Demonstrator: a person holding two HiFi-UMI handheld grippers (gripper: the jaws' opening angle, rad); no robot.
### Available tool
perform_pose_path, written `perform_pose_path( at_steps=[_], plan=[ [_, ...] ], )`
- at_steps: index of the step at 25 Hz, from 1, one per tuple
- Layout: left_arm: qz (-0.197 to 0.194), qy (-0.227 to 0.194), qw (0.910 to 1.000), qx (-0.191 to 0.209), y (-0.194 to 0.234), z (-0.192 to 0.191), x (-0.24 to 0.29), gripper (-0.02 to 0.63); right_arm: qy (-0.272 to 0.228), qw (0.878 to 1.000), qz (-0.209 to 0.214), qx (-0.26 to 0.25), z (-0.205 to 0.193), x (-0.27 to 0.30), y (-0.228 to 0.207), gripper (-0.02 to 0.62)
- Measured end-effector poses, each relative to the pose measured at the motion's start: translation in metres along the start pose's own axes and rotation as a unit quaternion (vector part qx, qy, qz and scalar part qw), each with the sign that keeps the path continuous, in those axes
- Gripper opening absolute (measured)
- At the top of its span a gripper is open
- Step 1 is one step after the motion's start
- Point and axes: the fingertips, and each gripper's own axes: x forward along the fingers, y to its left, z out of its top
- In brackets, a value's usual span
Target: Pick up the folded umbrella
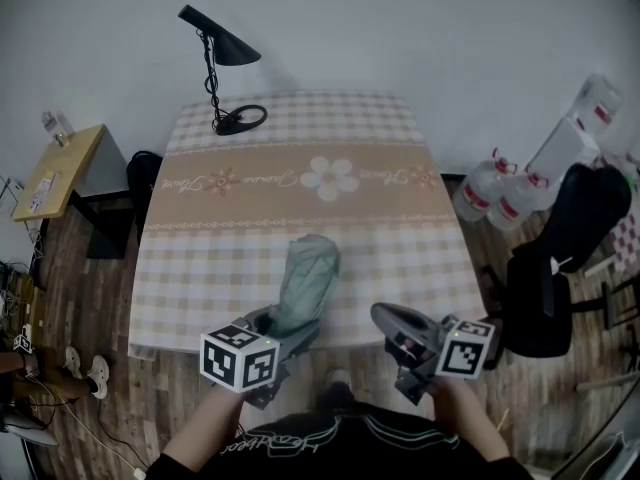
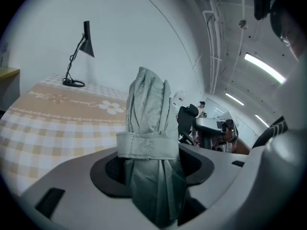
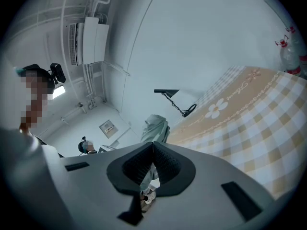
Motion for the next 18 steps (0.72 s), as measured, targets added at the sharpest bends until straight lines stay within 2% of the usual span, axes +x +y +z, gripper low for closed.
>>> perform_pose_path(
  at_steps=[6,13,18],
  plan=[
    [-0.024,-0.039,0.9989,0.007,-0.026,0.004,-0.048,0.255,-0.006,1.0,0.019,0.002,-0.019,-0.002,0.039,0.012],
    [-0.04,-0.078,0.9958,0.025,-0.05,0.009,-0.102,0.256,-0.004,0.998,0.033,-0.051,-0.035,-0.005,0.091,0.012],
    [-0.046,-0.099,0.9931,0.044,-0.063,0.005,-0.132,0.256,-0.005,0.997,0.043,-0.068,-0.052,-0.004,0.118,0.012]
  ],
)
